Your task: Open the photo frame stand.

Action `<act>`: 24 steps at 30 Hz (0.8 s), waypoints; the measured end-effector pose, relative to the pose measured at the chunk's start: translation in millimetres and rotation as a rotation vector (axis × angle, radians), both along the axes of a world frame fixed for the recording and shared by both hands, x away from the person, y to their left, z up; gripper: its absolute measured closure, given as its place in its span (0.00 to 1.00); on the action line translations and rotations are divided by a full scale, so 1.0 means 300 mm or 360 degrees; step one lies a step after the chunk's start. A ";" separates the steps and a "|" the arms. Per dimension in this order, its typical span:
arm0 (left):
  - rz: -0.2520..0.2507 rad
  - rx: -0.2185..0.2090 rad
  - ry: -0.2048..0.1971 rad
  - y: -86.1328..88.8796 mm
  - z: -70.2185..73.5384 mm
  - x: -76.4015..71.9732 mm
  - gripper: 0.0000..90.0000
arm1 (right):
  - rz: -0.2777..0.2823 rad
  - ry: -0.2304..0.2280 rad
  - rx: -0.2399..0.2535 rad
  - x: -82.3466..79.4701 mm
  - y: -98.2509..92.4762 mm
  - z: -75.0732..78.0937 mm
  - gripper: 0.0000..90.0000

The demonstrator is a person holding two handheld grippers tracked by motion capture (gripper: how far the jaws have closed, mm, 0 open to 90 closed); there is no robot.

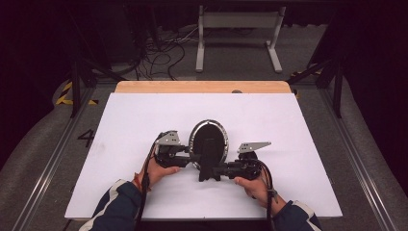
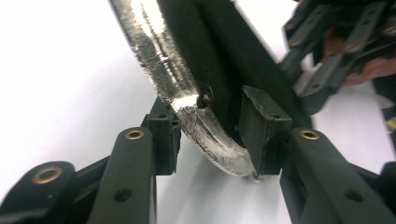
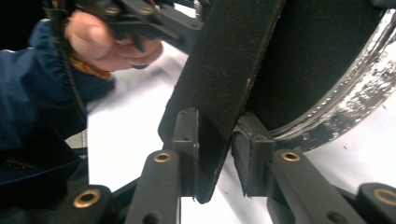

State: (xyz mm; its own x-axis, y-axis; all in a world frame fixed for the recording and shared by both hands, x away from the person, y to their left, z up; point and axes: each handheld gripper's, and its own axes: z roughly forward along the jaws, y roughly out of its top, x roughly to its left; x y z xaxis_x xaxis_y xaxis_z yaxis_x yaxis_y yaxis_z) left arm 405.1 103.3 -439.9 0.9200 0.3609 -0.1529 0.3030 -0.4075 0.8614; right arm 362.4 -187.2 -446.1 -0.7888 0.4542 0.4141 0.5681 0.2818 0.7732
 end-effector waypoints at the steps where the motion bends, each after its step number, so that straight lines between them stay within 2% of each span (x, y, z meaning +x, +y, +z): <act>1: 0.0003 0.0004 -0.0020 0.002 0.003 -0.001 0.71 | 0.0010 -0.0022 0.0002 -0.005 0.001 0.008 0.82; 5: 0.0036 0.0027 -0.0107 -0.003 0.016 -0.015 0.73 | 0.0017 -0.0047 -0.0007 -0.012 0.001 0.022 0.82; 12: 0.0082 0.0072 -0.0182 -0.009 0.026 -0.024 0.74 | 0.0029 -0.0074 -0.0015 -0.020 0.004 0.032 0.82; 14: 0.0104 0.0099 -0.0230 -0.014 0.029 -0.026 0.74 | 0.0032 -0.0078 -0.0017 -0.021 0.005 0.034 0.82; 15: 0.0133 0.0138 -0.0282 -0.025 0.034 -0.033 0.73 | 0.0035 -0.0088 -0.0025 -0.022 0.006 0.036 0.82; 16: 0.0133 0.0138 -0.0282 -0.025 0.034 -0.033 0.72 | 0.0035 -0.0088 -0.0025 -0.022 0.006 0.036 0.82; 18: 0.0171 0.0202 -0.0370 -0.038 0.040 -0.040 0.72 | 0.0030 -0.0096 -0.0040 -0.022 0.005 0.038 0.82; 24: 0.0229 0.0238 -0.0443 -0.049 0.038 -0.042 0.72 | 0.0021 -0.0116 -0.0050 -0.021 0.004 0.046 0.82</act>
State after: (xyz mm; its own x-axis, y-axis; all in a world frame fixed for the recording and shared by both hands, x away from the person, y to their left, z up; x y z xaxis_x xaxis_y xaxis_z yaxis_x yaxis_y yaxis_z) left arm 392.6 88.5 -428.6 0.8570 0.4894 0.1613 0.1281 -0.5055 0.8532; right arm 356.1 -186.1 -432.4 -0.8223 0.4557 0.3409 0.5068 0.3136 0.8030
